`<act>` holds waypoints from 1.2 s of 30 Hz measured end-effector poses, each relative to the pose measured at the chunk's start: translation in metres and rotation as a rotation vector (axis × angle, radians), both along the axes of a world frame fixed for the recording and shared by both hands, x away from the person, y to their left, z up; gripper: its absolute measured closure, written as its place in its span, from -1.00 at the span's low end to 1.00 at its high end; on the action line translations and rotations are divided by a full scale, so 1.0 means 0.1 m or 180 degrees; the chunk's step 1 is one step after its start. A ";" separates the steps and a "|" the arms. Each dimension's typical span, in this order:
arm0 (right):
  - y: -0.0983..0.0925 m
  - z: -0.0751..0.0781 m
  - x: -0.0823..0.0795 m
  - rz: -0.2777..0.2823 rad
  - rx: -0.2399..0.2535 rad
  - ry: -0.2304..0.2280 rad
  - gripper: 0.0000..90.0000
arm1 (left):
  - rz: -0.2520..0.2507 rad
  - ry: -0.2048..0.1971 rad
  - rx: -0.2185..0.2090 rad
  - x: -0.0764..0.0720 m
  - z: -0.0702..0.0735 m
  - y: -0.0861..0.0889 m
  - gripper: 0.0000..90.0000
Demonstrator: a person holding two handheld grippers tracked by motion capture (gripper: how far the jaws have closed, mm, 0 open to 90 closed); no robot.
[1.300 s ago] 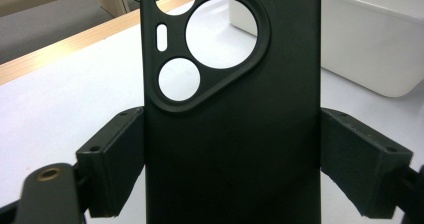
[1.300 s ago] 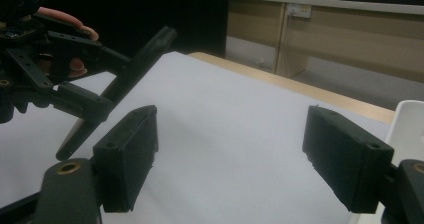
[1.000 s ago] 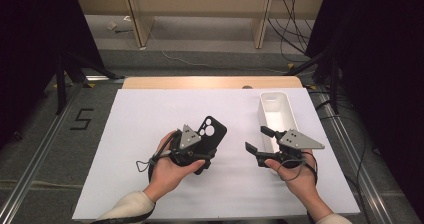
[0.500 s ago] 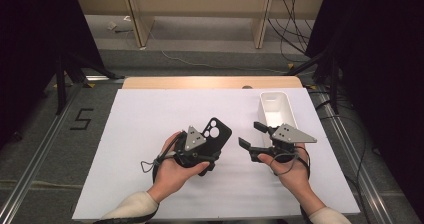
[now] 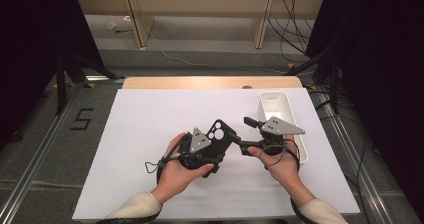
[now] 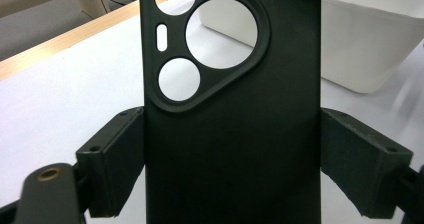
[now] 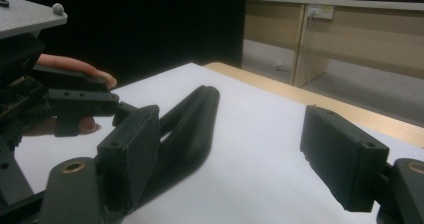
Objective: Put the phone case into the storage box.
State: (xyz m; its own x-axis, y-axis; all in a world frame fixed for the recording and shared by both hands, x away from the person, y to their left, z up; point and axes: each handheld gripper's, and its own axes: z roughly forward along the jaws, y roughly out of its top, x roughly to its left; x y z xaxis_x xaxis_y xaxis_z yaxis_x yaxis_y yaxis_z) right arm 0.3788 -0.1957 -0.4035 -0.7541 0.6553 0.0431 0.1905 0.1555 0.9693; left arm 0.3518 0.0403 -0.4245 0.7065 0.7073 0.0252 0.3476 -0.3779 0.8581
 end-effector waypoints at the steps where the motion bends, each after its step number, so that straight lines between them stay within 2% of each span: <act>1: 0.02 0.00 0.01 0.0002 0.0002 0.0006 -0.43 | -0.0002 0.0003 0.0004 0.00 0.00 0.00 -0.65; 10: 0.14 0.02 0.10 0.0017 0.0005 0.0077 -0.39 | -0.0055 -0.0003 0.0007 -0.02 -0.01 -0.06 -0.65; 17: 0.16 0.00 0.13 0.0012 -0.0011 0.0163 -0.35 | -0.0089 -0.0013 0.0009 -0.03 -0.02 -0.11 -0.65; 36: 0.24 -0.05 0.19 0.0020 -0.0027 0.0363 -0.03 | -0.0137 -0.0053 0.0012 -0.05 -0.02 -0.15 -0.66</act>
State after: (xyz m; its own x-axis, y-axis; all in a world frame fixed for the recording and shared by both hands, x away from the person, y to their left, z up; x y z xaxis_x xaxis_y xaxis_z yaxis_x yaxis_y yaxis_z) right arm 0.3974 -0.1713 -0.4085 -0.7487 0.6514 0.1233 0.2984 0.1650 0.9401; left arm 0.3464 0.0251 -0.4264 0.7356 0.6762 0.0400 0.3166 -0.3954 0.8622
